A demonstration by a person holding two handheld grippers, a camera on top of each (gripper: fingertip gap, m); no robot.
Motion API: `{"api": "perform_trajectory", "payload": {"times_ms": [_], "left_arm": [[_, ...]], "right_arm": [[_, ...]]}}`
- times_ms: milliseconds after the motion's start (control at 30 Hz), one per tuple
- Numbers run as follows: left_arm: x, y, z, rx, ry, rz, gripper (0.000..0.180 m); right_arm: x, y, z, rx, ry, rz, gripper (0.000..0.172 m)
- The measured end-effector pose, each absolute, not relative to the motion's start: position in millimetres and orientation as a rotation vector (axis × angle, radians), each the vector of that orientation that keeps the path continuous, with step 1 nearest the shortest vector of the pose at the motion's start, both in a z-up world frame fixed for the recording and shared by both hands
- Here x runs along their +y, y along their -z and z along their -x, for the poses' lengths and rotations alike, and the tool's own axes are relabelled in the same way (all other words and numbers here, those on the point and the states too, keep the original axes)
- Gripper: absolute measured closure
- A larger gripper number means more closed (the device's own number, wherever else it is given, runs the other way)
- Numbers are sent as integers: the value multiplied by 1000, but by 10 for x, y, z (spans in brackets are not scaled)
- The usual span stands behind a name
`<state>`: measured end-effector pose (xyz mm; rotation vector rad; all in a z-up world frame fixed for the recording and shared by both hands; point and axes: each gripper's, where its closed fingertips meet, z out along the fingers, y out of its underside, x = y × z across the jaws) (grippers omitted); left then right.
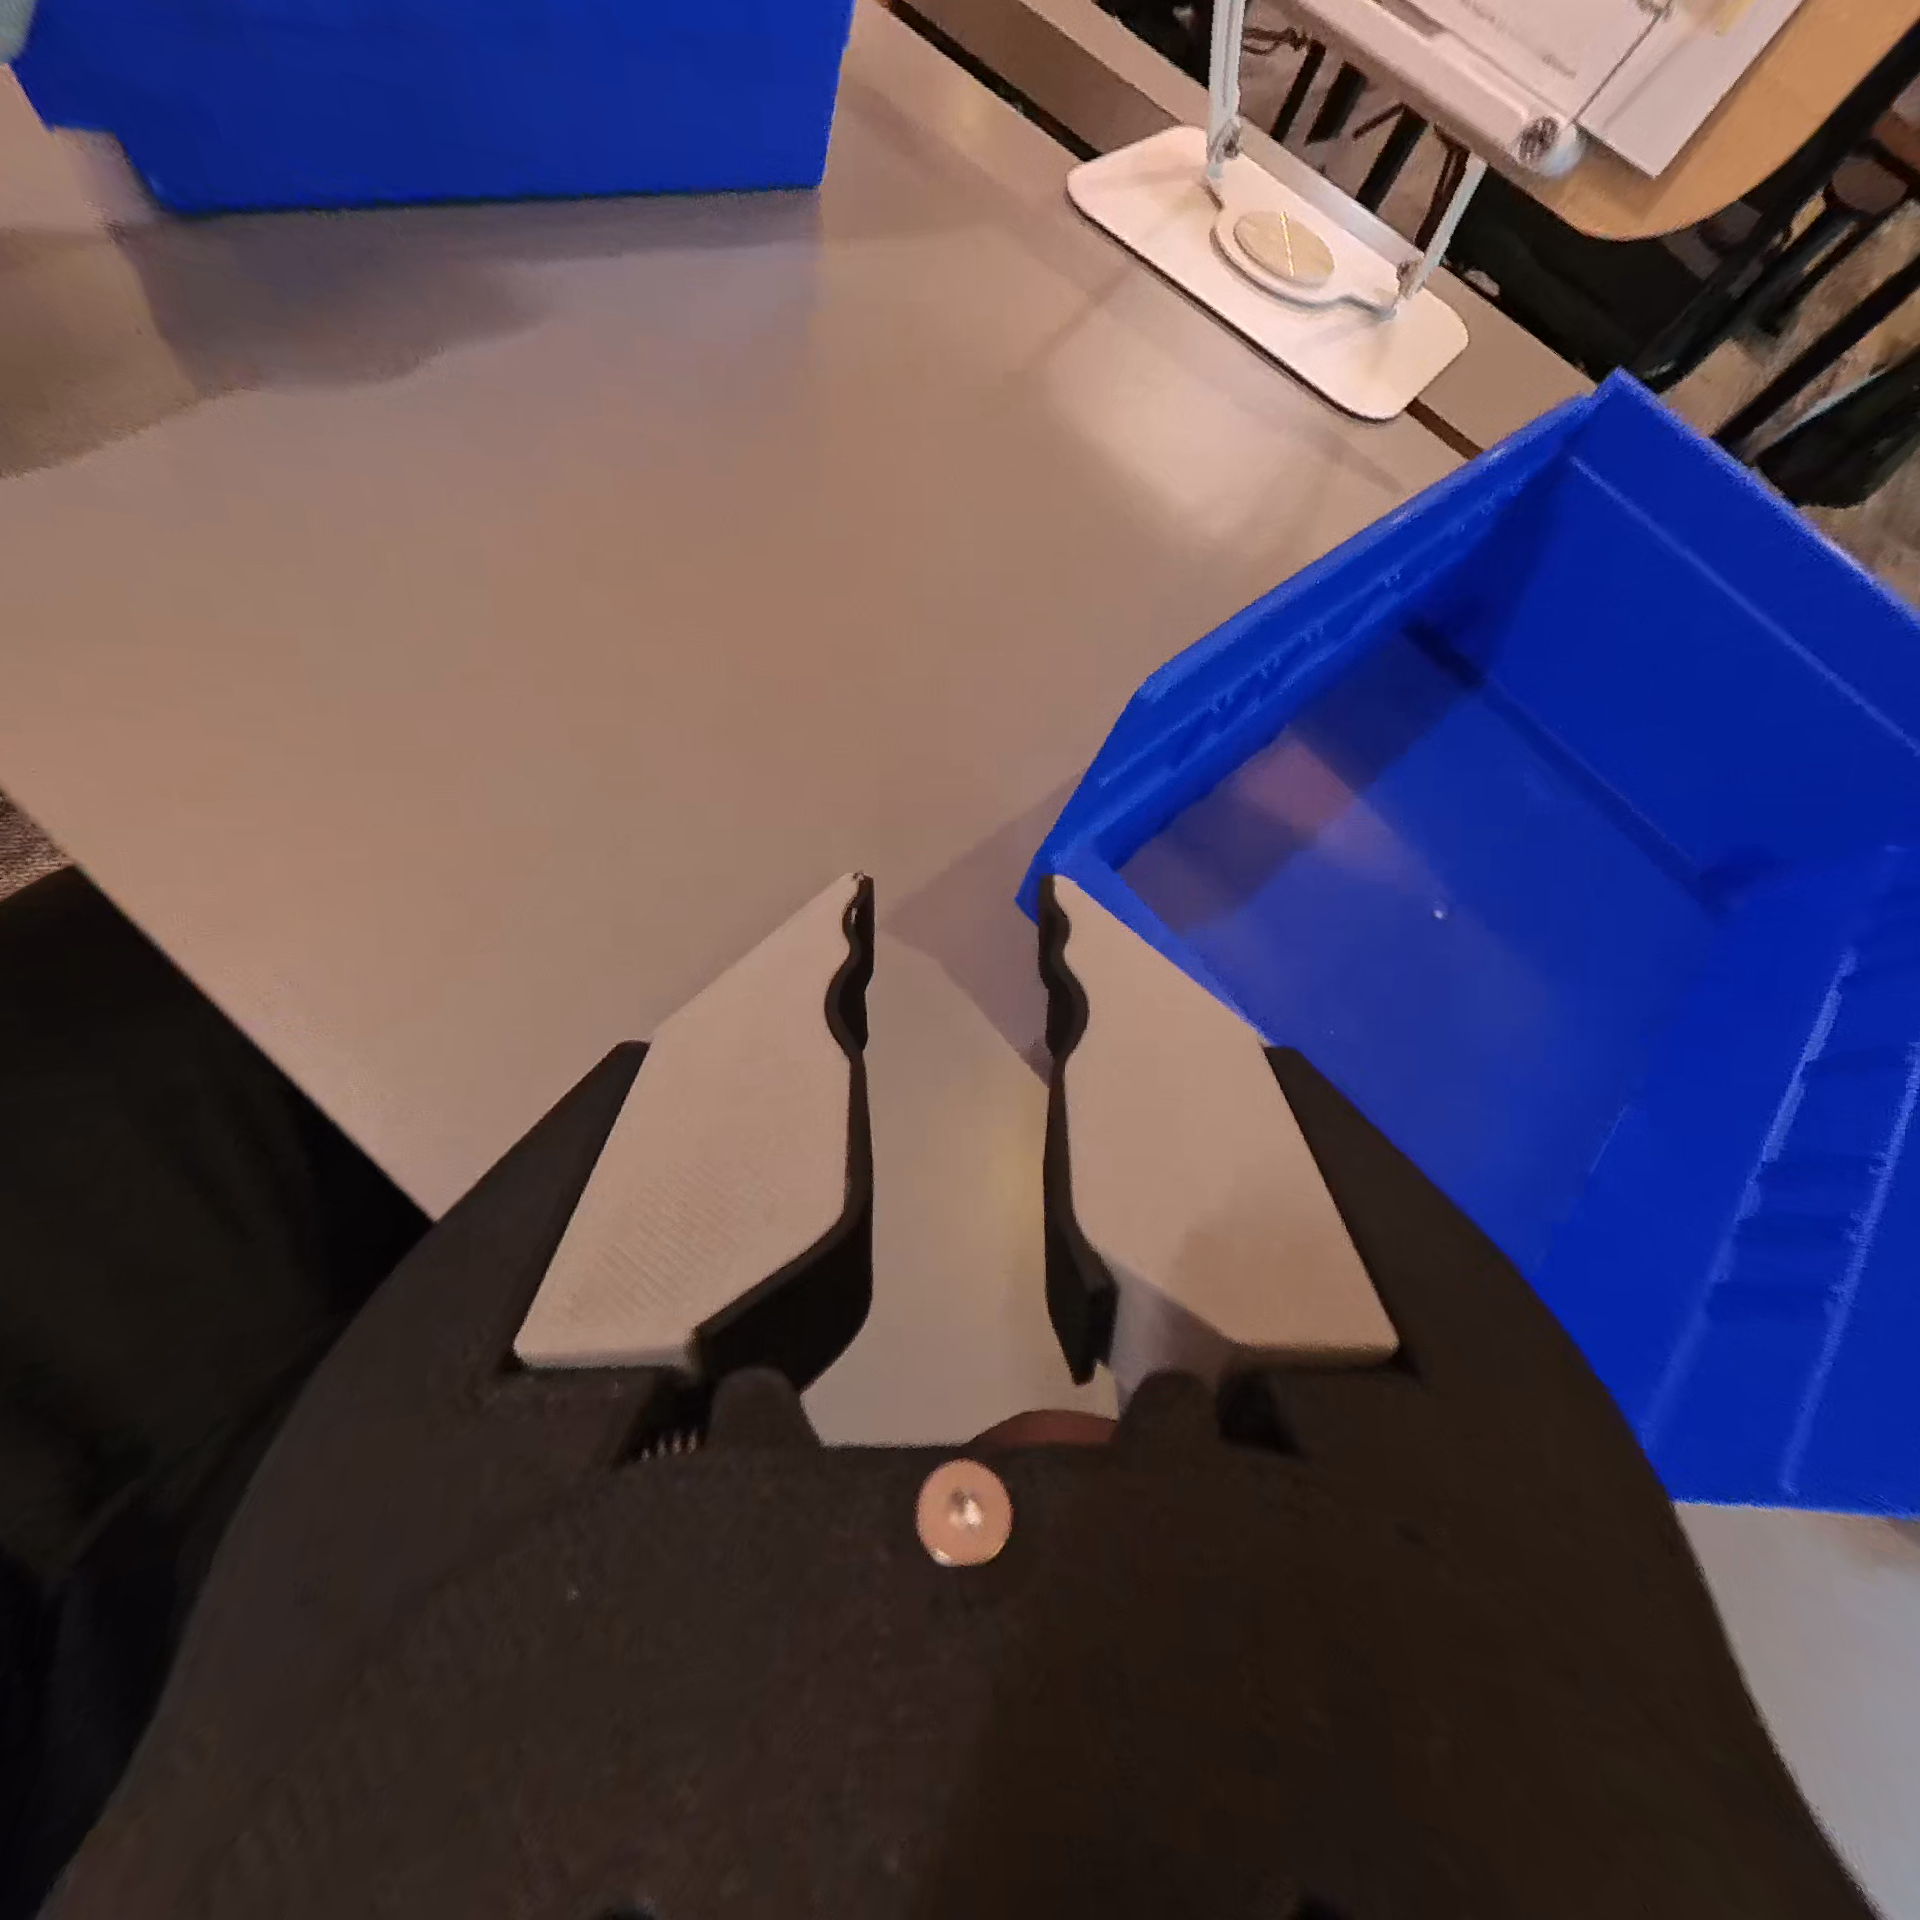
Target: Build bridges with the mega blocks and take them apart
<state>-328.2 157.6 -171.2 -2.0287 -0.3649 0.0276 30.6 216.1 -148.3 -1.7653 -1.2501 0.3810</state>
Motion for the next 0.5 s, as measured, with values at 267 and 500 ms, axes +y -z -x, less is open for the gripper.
{"api": "perform_trajectory", "payload": {"times_ms": [267,500], "left_arm": [[1743,1699,3198,-377,-102,1985,176],[1432,1677,3496,-413,-118,1965,176]], "right_arm": [[2312,1759,-62,-1300,-369,1822,142],[2470,1798,-52,-1231,-295,1845,146]]}}
